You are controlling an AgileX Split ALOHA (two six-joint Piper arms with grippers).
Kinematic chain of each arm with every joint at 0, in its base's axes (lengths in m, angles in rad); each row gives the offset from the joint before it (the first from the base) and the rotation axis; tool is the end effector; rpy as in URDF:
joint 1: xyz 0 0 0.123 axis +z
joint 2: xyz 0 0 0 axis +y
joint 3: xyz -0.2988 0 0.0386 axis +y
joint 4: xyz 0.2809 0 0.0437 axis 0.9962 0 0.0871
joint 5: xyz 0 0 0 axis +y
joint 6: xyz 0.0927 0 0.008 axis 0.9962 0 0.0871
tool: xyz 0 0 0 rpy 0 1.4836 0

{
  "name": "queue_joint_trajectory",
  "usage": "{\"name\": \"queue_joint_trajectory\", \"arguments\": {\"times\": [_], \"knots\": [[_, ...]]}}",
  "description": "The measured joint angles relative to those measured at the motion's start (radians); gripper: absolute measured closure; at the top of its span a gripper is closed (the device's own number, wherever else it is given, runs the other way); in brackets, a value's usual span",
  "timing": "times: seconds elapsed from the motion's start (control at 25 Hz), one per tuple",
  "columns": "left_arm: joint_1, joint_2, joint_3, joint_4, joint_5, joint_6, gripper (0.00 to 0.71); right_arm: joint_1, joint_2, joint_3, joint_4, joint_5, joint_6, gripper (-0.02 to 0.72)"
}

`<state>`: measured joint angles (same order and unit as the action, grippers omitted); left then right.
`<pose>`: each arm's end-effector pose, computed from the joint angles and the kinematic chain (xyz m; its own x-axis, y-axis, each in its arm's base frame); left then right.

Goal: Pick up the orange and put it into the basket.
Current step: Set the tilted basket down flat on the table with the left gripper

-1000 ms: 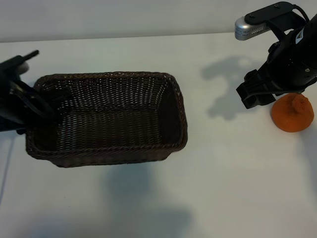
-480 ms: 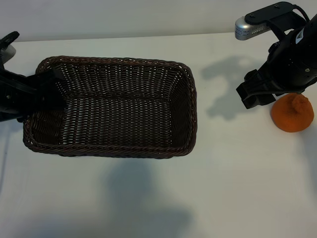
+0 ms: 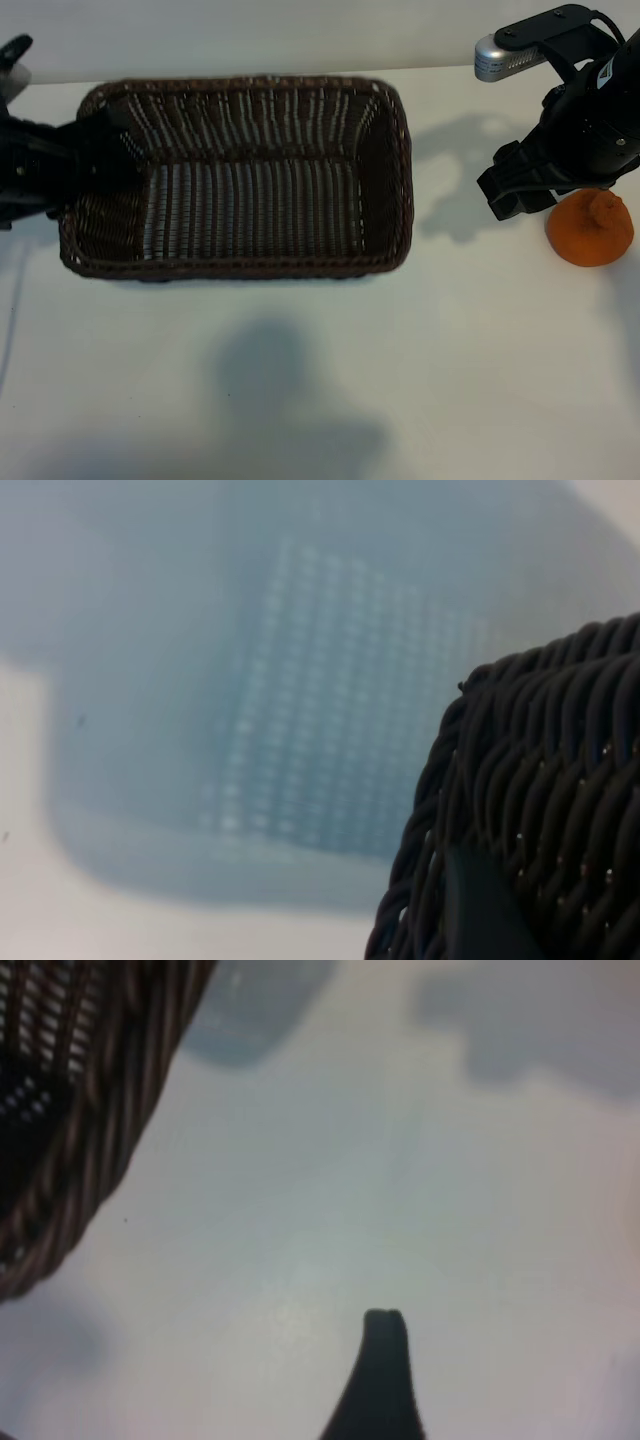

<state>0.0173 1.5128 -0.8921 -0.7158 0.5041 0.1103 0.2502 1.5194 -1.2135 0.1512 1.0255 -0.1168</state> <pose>0.3284 -0.0239 0.2250 -0.7755 -0.5015 -0.3835 -0.2630 0.8088 -0.5260 0.3208 0.0944 0.2932 -0.9045 -0.2700 -0.3300 -0.3207 0.9408 0.1093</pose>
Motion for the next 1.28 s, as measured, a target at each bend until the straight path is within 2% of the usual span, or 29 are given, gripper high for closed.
{"name": "queue_joint_trajectory", "arguments": {"times": [0.12,0.24,0.56,0.8,1.0,1.28], "knots": [[-0.004,0.022,-0.039,-0.004,0.0,0.0,0.373,0.0,0.0,0.0,0.0,0.004,0.0,0.108],[-0.027,0.053,-0.072,-0.019,-0.009,-0.001,0.373,0.0,0.0,0.0,0.0,0.012,0.0,0.12],[-0.16,0.19,-0.16,-0.028,-0.071,-0.052,0.373,0.0,0.0,0.0,-0.002,0.012,0.001,0.129],[-0.227,0.285,-0.204,-0.036,-0.128,-0.085,0.373,0.0,0.0,0.0,-0.002,0.014,0.001,0.131],[-0.244,0.341,-0.231,-0.053,-0.146,-0.095,0.373,0.0,0.0,0.0,-0.002,0.014,0.001,0.131],[-0.245,0.385,-0.237,-0.052,-0.165,-0.098,0.373,0.0,0.0,0.0,-0.002,0.014,0.001,0.131]]}}
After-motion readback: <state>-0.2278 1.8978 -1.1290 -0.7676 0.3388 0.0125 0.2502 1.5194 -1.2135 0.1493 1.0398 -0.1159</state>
